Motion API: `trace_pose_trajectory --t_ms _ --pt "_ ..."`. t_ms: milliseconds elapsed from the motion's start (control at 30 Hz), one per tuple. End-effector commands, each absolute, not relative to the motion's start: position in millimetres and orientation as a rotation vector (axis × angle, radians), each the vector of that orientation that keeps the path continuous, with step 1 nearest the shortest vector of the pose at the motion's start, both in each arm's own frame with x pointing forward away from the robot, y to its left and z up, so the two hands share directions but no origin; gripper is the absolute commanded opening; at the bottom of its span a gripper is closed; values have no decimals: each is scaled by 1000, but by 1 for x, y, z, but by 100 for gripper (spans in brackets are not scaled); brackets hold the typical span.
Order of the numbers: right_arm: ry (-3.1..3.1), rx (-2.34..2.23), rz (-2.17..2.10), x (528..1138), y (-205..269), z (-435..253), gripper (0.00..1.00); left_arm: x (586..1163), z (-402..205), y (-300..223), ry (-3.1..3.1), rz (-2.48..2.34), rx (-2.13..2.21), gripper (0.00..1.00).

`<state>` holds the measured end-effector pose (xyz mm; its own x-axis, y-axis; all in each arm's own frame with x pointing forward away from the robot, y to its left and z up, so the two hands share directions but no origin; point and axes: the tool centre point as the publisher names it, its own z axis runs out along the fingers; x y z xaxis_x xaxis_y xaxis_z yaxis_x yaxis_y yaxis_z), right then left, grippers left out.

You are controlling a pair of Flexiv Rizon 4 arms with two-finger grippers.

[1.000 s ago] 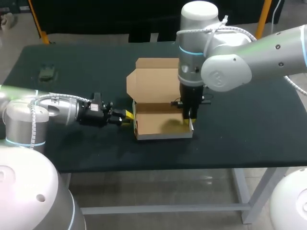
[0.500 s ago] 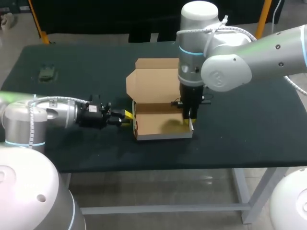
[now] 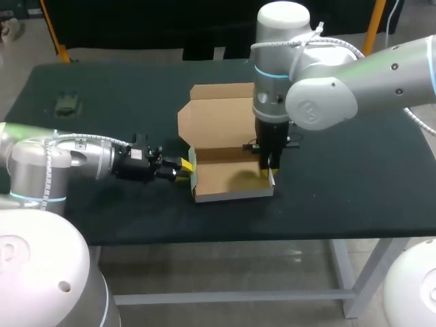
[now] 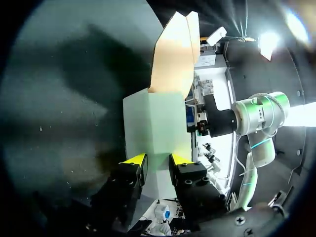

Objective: Assemble the packaging by folding the flat box into shape, placing the metal phone stand inside, and closing the box properly

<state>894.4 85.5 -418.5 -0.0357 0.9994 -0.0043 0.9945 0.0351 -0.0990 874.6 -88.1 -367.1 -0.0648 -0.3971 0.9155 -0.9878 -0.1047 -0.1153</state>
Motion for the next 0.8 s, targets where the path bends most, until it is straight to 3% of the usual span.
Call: trace_pose_trajectory --t_ms 33,800 --pt "-2211 -2135 121 895 87 -418 0 876 -361 -98 -1560 1113 1620 35" --pt "-2211 -2135 121 895 87 -418 0 881 -372 -113 -1763 833 1846 41"
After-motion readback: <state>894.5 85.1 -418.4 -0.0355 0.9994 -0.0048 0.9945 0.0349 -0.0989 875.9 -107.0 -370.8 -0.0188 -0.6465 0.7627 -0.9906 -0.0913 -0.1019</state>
